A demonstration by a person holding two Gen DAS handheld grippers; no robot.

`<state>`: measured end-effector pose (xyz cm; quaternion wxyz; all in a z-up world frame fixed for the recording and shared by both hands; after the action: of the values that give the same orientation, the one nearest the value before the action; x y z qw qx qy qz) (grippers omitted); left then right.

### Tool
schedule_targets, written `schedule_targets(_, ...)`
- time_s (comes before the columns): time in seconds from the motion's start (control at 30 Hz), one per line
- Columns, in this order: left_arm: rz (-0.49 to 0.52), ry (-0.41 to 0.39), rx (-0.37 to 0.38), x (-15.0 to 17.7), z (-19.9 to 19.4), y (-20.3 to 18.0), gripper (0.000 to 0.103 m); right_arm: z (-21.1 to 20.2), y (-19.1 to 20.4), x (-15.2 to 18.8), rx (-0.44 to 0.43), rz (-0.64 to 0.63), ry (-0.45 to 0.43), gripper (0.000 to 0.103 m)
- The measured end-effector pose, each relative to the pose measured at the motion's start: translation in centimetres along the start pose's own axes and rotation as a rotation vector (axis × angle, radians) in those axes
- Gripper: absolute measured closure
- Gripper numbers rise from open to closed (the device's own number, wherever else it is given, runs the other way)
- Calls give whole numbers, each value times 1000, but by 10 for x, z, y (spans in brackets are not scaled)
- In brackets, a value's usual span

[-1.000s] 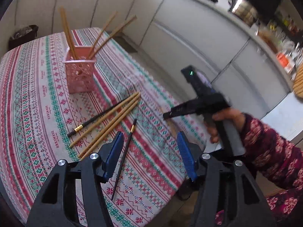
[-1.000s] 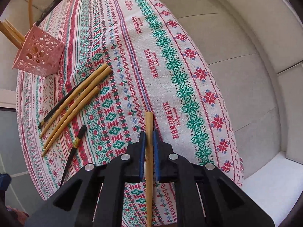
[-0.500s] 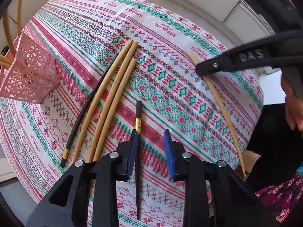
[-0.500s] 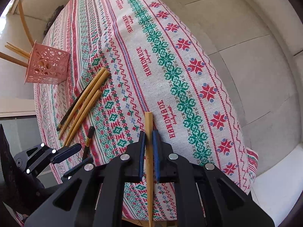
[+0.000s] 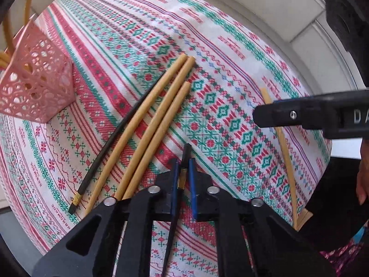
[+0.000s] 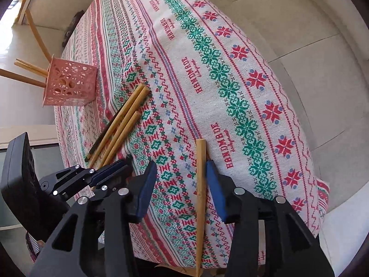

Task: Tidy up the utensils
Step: 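Carry both held chopsticks over the pink mesh cup and lower them in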

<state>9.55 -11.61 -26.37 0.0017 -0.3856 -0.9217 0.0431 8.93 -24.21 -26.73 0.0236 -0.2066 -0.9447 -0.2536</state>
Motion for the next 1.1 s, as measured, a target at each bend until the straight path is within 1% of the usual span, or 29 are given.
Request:
schedule_targets(0.03,-5,-21,5,3,-1,3,96,0,2,2,45,-12,-11,73)
schedule_targets(0.07,-13,-44,6,8,-1,7,96,-1,3,4,106,-21,-25,95)
schedule_targets(0.1,-34,-65,14,16,-1,11,97,-2,2,6,119,-28,-38,94)
schedule_targets(0.17,-85,-117,34,31,-2,21,97,-5,-1,9,106,-27,-54,95)
schedule_targets(0.27,-164,-236,101,60,-14,40,97,-13,-2,17,100,-41,-73,95)
schedule_targets(0.4,-276,-430,186,101,-45,66,97,-43,11,32,65,-108,-190,95)
schedule_targets(0.47,-313,-522,195,114,-69,60,97,-55,17,41,53,-137,-236,95)
schedule_targets(0.5,-330,-565,204,121,-76,62,97,-61,20,46,45,-156,-262,95)
schedule_targets(0.53,-344,-609,213,125,-92,54,97,-67,24,51,42,-177,-286,95)
schedule_targets(0.57,-357,-656,219,132,-101,57,97,-73,28,56,41,-202,-310,95)
schedule_targets(0.63,-384,-733,213,135,-121,48,97,-82,40,67,39,-252,-360,95)
schedule_targets(0.67,-398,-773,216,141,-128,50,97,-88,45,72,42,-274,-391,95)
schedule_targets(0.7,-410,-808,211,143,-135,45,97,-93,49,76,39,-288,-425,95)
schedule_targets(0.8,-438,-904,208,153,-155,47,97,-112,55,86,26,-314,-538,95)
schedule_targets(0.97,-471,-1004,184,155,-181,48,97,-139,59,93,-22,-316,-685,95)
schedule_targets(1.1,-470,-1051,152,154,-206,51,97,-157,62,96,-66,-311,-787,94)
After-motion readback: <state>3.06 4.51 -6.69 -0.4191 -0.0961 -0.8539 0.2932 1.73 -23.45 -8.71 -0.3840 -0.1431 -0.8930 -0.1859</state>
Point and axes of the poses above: each gripper's, at about its wrist camera, not at the fingertips, and z roughly the way its jaws point, y to its left, x to its underside, the point moved 1 cm from there along z, roughly the way its jaws point, and after that the axes turned 6 degrees about y, right-handed, at the moved point
